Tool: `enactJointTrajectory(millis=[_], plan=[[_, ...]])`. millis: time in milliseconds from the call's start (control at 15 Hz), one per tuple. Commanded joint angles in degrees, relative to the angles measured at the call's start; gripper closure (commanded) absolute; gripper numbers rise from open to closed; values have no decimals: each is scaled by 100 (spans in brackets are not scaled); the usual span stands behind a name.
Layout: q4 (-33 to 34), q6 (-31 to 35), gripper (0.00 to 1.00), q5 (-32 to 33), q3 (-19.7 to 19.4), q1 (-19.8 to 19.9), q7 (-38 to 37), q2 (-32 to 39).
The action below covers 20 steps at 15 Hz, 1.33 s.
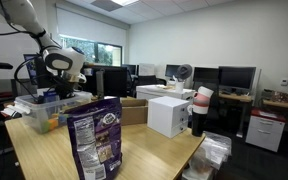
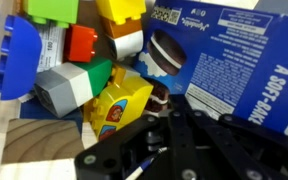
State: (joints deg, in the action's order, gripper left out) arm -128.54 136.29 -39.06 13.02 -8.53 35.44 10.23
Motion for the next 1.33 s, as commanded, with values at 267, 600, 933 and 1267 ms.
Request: enactJointTrajectory(millis=[267, 600, 933, 1267], plan=[[-53, 440, 100, -7, 149, 41, -159, -98], [13, -282, 100, 48, 40, 89, -166, -662], [-186, -1102, 99, 2716, -711, 340, -1454, -1994], [-147, -1538, 99, 4727, -922, 668, -2457, -2298]])
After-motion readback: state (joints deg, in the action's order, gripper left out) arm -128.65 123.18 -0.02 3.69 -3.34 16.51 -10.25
